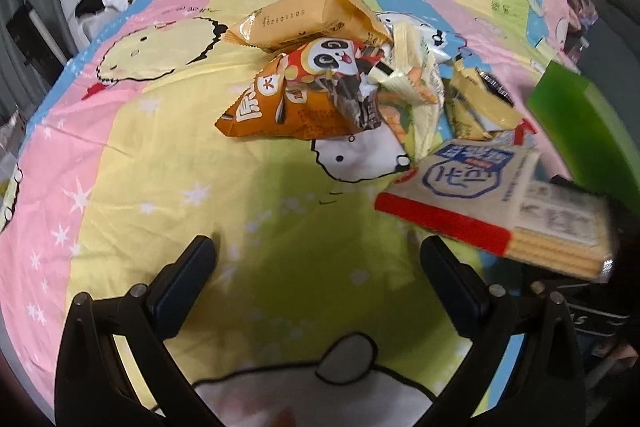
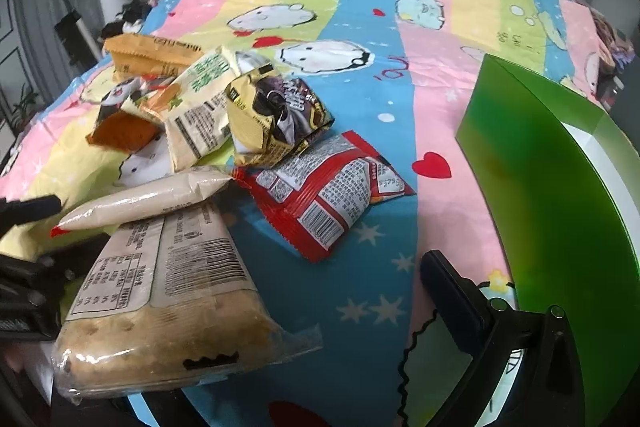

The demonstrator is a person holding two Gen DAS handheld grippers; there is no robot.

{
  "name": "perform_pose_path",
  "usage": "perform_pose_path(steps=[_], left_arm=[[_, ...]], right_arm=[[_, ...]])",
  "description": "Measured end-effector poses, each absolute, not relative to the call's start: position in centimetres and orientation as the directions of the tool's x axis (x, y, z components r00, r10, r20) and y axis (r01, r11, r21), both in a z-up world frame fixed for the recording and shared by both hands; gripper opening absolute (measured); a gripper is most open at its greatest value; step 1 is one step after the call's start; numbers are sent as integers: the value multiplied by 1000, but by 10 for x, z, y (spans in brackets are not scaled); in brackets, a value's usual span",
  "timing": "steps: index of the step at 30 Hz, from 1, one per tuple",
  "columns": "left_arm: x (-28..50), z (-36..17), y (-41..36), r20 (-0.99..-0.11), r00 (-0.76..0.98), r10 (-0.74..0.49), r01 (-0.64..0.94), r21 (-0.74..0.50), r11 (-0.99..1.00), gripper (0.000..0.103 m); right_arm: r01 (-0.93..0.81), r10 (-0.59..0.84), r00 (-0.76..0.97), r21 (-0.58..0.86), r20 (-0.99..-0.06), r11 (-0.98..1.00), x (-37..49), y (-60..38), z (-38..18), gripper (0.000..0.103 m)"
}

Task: Organize snacks
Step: 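Move the right tool toward the white-and-red biscuit pack on the pile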

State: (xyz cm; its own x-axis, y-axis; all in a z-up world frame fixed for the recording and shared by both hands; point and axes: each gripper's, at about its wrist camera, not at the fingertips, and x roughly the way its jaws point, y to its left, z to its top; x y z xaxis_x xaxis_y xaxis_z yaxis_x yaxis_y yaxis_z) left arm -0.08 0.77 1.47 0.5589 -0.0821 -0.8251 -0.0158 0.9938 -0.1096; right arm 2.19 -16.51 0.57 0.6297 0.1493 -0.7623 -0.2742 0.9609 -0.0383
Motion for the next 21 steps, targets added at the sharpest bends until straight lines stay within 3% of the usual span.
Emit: perform_pose_path(steps=[6,11,21], left_arm=[[-16,47,12,-774,628,-75,-39,-128,991,102],[-27,66,16,-740,666,-96,-42,-166,985,102],[-34,80,23,-720,673,-168,-26,-250,968,101]], right_arm=[[-303,280,542,126,-792,945,4,-175,24,102],[-285,213,625,35,-751,958,-22,-175,58,102],[-274,380,613,265,-693,925,-19,-188,120,102]])
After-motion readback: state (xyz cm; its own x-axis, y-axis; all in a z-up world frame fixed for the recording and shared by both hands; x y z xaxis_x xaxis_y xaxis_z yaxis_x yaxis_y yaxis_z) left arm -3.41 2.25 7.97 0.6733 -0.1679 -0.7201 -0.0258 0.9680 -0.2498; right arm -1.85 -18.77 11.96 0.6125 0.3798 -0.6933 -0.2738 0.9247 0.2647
